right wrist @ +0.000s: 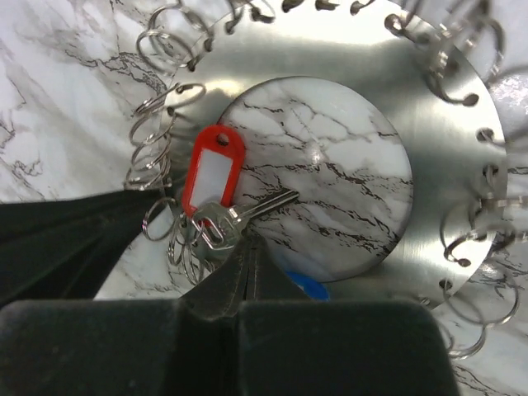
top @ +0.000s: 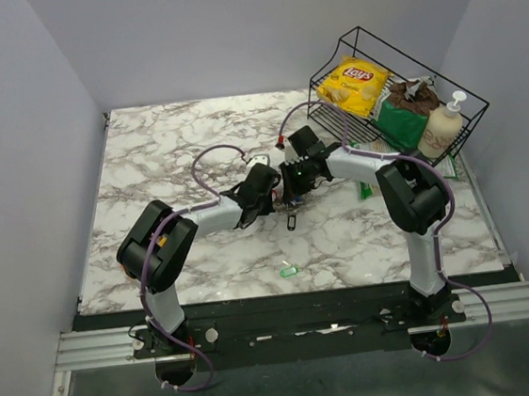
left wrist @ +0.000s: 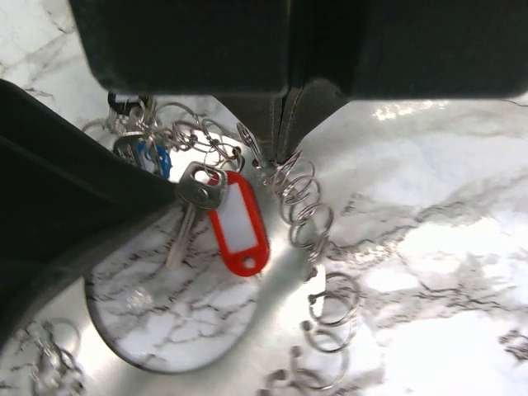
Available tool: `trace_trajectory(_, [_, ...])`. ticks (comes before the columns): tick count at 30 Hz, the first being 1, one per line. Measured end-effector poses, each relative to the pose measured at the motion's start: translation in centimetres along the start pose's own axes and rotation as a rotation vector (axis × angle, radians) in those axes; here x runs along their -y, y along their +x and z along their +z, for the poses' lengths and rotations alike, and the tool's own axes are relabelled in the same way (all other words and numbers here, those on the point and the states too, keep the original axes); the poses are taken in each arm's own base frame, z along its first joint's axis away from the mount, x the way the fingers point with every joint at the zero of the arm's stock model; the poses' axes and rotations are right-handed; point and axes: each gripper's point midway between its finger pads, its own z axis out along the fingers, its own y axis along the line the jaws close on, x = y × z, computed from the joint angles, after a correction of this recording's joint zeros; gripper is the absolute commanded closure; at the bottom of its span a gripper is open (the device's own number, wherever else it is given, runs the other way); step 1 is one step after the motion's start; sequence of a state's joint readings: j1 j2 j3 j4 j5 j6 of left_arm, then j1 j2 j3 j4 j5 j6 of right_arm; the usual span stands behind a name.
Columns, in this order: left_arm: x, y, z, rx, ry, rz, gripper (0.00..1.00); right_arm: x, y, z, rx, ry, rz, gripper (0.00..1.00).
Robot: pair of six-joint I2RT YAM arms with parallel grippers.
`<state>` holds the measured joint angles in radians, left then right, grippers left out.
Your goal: Put the keys on the keyring
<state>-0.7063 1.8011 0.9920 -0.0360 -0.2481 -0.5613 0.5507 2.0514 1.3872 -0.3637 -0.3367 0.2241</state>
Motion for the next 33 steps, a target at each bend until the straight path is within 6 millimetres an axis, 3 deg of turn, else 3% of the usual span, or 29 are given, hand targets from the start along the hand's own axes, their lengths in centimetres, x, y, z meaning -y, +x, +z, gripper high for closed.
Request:
trace_trajectory(7, [-2.2,-1.1,0.4,0.01,-0.038,-0.009,1.0,-1.1,0.8,0.1,-0.03,-0.026,-0.008,0.99])
trace_trajectory(14, [-2.9,-1.2,0.4,0.005,-0.057,0.015,1.0,-2.3,1.3,0.3,-0.061,-0.039,-0.024,0.99])
trace_trajectory(22, [-4.1,-0.5,-1.8,-0.007,-0.077,0.041,0.96,-2.6,0.6,-0.4,-0.04,-0.031,-0.027,0.98])
trace_trajectory(25, [-4.2,-1.3,-3.1,0.027,-0.068,0.04,0.81,-3.2,-0.8,-1.9,0.013,-0.027,-0.045,0.96])
trace_trajectory(29, [-4.2,-2.6,-5.5,0.089,-0.041,0.038,0.47,-4.5,-3.2,-5.5,0.148,-0.036,-0.095,0.94])
trace_trajectory(33, [-4.0,-3.8,-7.6,0.155,-0.003,0.046,0.24,-5.2,-3.4,-8.8,0.268,-0.037,-0.151,0.74])
